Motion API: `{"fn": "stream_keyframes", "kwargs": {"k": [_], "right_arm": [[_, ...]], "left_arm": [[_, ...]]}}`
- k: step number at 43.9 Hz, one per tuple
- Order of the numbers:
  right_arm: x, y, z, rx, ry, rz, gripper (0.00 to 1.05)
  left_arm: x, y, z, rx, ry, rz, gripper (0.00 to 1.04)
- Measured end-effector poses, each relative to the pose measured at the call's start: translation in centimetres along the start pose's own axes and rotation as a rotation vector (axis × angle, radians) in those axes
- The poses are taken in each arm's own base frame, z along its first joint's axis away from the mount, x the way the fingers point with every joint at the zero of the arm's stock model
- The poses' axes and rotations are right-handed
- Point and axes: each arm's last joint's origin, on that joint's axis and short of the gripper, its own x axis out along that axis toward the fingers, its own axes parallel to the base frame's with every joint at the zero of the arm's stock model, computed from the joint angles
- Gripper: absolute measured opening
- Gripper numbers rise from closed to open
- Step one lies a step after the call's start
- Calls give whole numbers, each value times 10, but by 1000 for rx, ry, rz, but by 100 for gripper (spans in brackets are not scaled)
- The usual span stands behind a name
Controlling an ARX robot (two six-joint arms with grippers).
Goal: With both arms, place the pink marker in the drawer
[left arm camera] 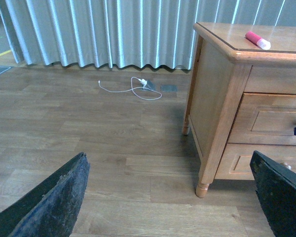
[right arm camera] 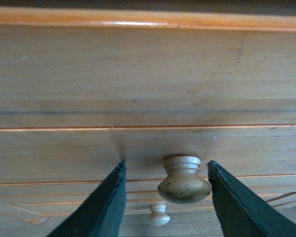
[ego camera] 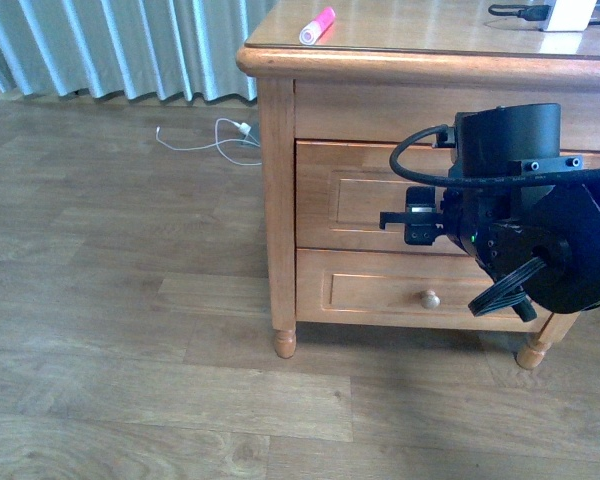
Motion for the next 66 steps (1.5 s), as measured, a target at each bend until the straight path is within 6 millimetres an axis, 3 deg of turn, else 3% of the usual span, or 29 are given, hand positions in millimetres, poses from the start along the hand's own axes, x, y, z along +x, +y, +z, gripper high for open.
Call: {"fn": "stream_keyframes", "kwargs": {"k": [9,19,33,44,55,62,66], "right_arm": [[1,-1,-1,9,22,4,24],[-8,-2,1,15,83,26,22],[-63,-9,-9,45,243,96,22],[-117,-20,-26,20,328,162,21],[-162,-28,-38,50,381,236,58],[-198,-33,-25,91,350,290,83],[-228,-41,-9,133,299,315,98]], "left_arm": [[0,0,0,0,0,0,99],[0,0,0,0,0,0,99],[0,0,0,0,0,0,99],[0,0,0,0,0,0,99],[0,0,0,0,0,0,99],[0,0,0,0,0,0,99],[0,0,0,0,0,0,99]]}}
